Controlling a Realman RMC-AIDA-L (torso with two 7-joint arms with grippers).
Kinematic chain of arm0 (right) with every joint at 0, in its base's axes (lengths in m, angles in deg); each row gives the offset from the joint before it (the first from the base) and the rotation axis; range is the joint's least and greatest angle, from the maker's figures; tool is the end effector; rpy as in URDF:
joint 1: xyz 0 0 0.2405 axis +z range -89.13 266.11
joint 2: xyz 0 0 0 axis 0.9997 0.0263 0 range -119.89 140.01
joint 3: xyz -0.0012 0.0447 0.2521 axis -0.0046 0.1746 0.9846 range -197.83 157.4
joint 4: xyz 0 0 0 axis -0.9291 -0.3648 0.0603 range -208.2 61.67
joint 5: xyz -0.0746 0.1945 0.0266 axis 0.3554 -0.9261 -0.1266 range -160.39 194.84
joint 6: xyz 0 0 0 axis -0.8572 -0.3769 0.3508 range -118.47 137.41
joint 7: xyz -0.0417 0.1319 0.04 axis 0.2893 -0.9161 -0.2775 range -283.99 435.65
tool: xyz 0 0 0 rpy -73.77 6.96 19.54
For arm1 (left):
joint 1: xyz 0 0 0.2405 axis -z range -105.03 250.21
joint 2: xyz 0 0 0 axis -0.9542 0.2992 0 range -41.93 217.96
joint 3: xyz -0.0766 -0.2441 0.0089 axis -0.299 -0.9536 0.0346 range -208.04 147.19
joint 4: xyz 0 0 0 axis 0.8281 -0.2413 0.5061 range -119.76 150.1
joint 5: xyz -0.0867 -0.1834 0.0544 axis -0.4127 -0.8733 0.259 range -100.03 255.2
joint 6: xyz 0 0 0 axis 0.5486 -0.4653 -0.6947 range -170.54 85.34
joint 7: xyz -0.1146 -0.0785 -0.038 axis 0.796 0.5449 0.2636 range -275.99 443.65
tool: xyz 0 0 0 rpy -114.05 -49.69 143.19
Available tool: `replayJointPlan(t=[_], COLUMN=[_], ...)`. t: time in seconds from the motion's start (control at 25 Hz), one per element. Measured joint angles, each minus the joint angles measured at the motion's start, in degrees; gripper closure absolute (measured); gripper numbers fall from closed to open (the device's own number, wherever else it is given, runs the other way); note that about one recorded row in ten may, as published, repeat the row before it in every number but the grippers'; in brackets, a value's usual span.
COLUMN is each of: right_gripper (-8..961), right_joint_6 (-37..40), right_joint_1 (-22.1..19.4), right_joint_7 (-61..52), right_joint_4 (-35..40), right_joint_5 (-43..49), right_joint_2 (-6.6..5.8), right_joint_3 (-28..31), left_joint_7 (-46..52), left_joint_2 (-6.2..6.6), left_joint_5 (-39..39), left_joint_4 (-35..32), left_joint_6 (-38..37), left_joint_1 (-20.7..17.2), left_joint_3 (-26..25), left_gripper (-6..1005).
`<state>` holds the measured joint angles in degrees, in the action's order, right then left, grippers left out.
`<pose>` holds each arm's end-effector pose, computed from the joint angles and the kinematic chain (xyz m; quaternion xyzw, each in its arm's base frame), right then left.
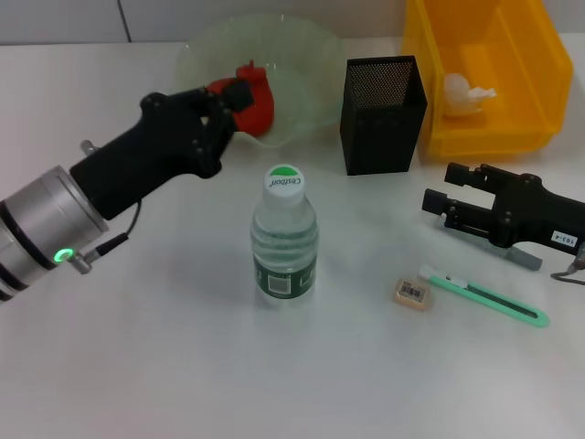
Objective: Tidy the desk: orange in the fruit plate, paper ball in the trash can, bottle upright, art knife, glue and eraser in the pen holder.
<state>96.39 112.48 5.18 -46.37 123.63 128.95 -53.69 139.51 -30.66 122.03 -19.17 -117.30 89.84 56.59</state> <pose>0.3034 0.2986 -0.0070 -0.8809 0.2842 0.3206 0.2013 -0.2328 0.3096 -0.0288 -0.8406 -0.1786 -0.4448 0.2522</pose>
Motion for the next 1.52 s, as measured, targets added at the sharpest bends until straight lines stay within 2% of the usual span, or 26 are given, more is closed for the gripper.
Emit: replayJointPlan(t=[0.08,0.28,0.32,0.4,0.44,0.48,0.52,0.56,0.6,0.68,0.72,0.76,0.84,0.96,1.08,1.28,1.52], right_gripper=[255,255,255,255,255,255,255,255,255,255,255,255,254,254,255,259,263], right_joint_6=[0.0,0.7,0.7,1.5,2.1,2.7,4.2,4.2,5.0,6.4,7.2,8.2,11.2,16.3,18.4,13.7,7.0], right_joint_1=[0.2,1.2,1.5,2.0,2.3,2.7,3.5,3.5,4.0,5.1,5.5,6.0,7.0,9.1,10.7,12.0,12.7], right_joint_7=[0.1,-2.9,-4.3,-7.9,-9.9,-11.8,-16.5,-16.5,-20.0,-26.1,-29.3,-32.4,-38.0,-44.6,-49.7,-54.5,-55.0], right_joint_4=[-0.1,3.1,4.5,8.0,10.1,12.2,17.6,17.6,21.3,28.1,31.8,35.7,43.0,52.6,57.8,55.4,48.4], right_joint_5=[0.0,0.3,0.6,2.0,2.9,4.0,7.0,7.0,9.2,13.3,15.5,17.8,22.4,29.8,38.1,43.1,44.4], right_joint_2=[-0.02,-1.01,-1.34,-2.07,-2.43,-2.65,-2.9,-2.9,-2.91,-2.62,-2.44,-2.26,-1.77,-0.73,0.38,0.58,0.52], right_joint_3=[0.3,0.1,0.0,-0.2,-0.2,-0.2,-0.2,-0.2,-0.4,-1.7,-3.3,-5.2,-9.6,-17.4,-27.0,-40.0,-47.0], left_joint_7=[0.1,0.2,0.5,2.5,2.7,3.0,3.2,3.3,3.7,3.7,4.3,4.4,4.4,4.4,4.5,4.5,5.2], left_joint_2=[0.05,1.0,1.69,5.9,6.42,7.46,8.46,9.38,10.38,10.38,11.0,10.9,10.9,9.58,9.11,8.48,8.29], left_joint_5=[0.0,0.9,1.7,7.4,7.9,9.0,10.8,13.0,16.5,16.5,20.8,23.2,23.2,29.1,30.4,31.1,31.2], left_joint_4=[0.2,1.8,2.1,3.7,4.0,4.9,5.8,6.4,6.8,6.8,6.7,6.7,6.7,7.4,7.4,7.6,8.3], left_joint_6=[-0.9,-8.0,-9.9,-15.1,-15.7,-17.2,-19.0,-20.7,-22.3,-22.3,-23.0,-22.8,-22.8,-22.2,-21.9,-20.6,-19.9], left_joint_1=[-0.1,-0.9,-1.2,-2.1,-2.1,-2.1,-2.2,-2.3,-2.6,-2.6,-3.2,-3.4,-3.4,-3.6,-3.5,-3.4,-3.1], left_joint_3=[-1.5,-5.5,-6.4,-8.1,-8.2,-8.5,-8.8,-9.1,-9.4,-9.4,-9.8,-10.4,-10.4,-12.6,-12.6,-12.3,-12.1], left_gripper=[1001,948,937,916,873,830,786,743,700,641,612,582,523,392,239,197,155])
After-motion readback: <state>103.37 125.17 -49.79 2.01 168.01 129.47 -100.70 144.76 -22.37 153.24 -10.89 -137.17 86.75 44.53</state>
